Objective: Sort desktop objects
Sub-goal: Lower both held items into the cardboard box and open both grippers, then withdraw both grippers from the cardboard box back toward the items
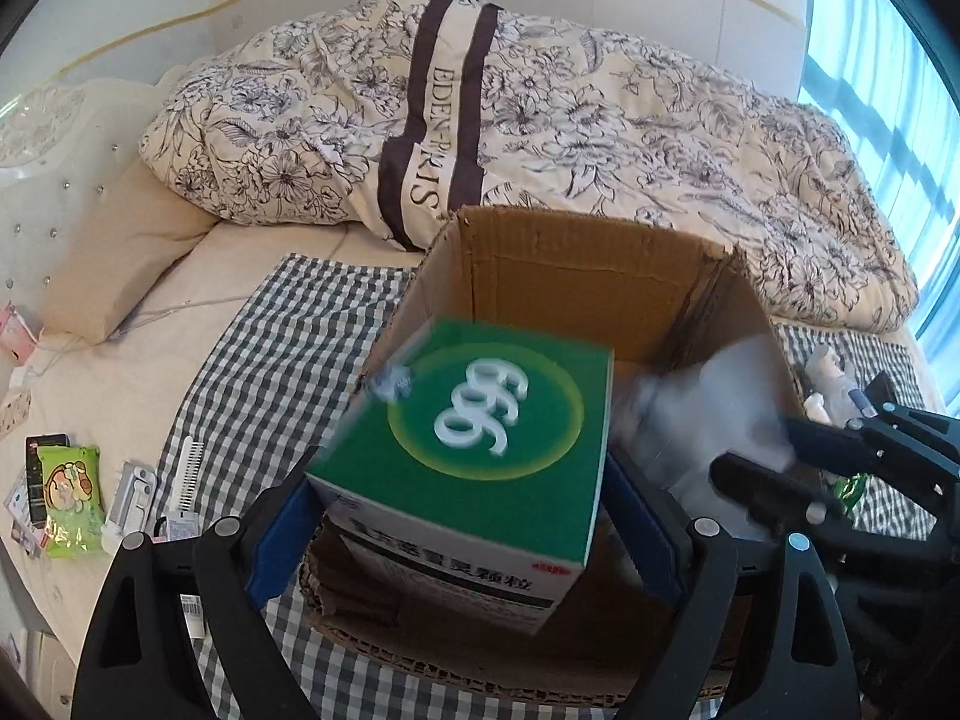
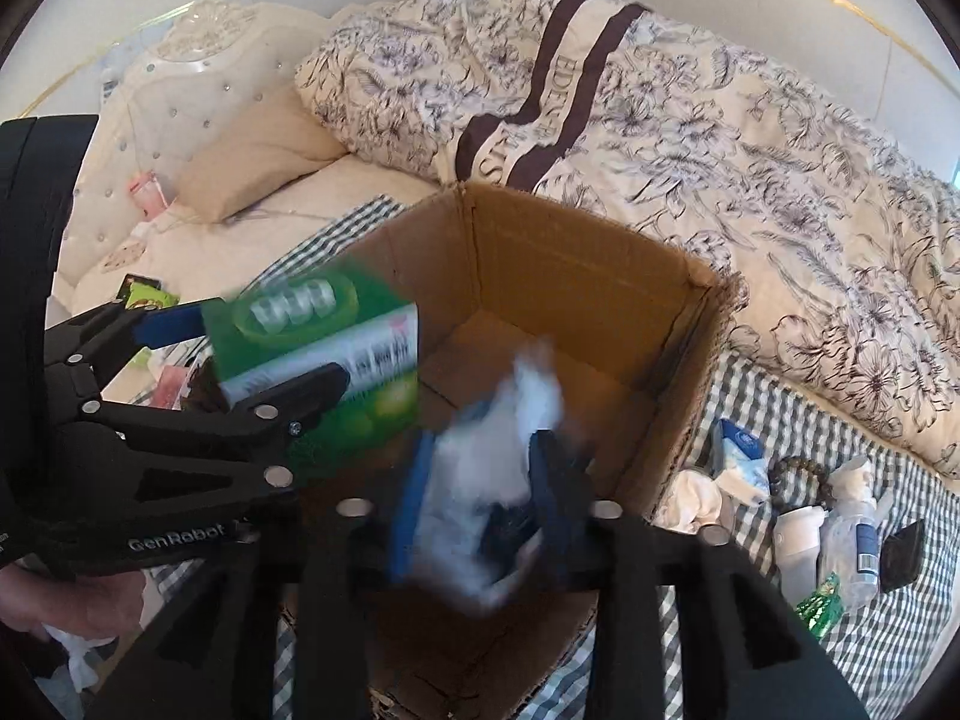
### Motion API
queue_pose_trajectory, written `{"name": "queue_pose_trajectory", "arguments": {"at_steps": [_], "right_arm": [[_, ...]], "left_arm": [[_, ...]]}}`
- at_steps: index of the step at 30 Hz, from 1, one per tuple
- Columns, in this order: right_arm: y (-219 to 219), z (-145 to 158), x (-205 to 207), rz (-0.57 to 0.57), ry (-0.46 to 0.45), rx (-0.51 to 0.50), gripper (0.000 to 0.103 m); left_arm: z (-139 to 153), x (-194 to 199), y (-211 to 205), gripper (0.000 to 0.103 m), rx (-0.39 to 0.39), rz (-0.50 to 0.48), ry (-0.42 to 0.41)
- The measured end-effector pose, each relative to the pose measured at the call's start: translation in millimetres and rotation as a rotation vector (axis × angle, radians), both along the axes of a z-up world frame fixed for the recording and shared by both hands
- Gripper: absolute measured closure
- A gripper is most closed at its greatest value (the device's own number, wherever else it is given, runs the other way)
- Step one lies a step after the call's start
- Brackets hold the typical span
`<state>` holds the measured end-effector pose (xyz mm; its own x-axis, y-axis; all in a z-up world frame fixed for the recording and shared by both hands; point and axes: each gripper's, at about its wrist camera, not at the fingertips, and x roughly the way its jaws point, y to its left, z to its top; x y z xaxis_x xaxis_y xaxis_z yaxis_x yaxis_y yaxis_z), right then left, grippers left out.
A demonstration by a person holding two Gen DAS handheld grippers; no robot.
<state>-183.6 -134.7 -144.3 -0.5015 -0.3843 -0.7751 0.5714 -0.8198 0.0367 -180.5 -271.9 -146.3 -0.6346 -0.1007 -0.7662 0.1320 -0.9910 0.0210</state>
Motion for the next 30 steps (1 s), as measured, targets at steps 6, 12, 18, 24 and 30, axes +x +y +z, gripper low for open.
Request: {"name": "queue_pose_trajectory", "arguments": {"at_steps": [6,12,18,24,30], "right_arm": [[5.1,20.3,9.9,-0.009,0.044,-0.029,0.063],[17.5,44.5,25.7,-0.021,0.092,-0.057,0.063],[38.3,73.6,44.9,-0.037,0.137,-0.084,0.063],[56.4,104.1,69.4,-0.047,0.187,-0.104,0.063],[80.2,135.9,100.8,-0.068,0.250,-0.130,0.063]], "left_arm": [[25.0,9.7,-0.3,0.011,0.011,0.010,0.065],[58.9,27.4,0.8,0.011,0.017,0.039,0.154],[91.0,46.7,8.5,0.011,0.029,0.052,0.222],[122.4,73.5,28.0,0.011,0.020,0.041,0.284],[153.6,105.1,47.4,0.011,0.014,0.032,0.360]]}}
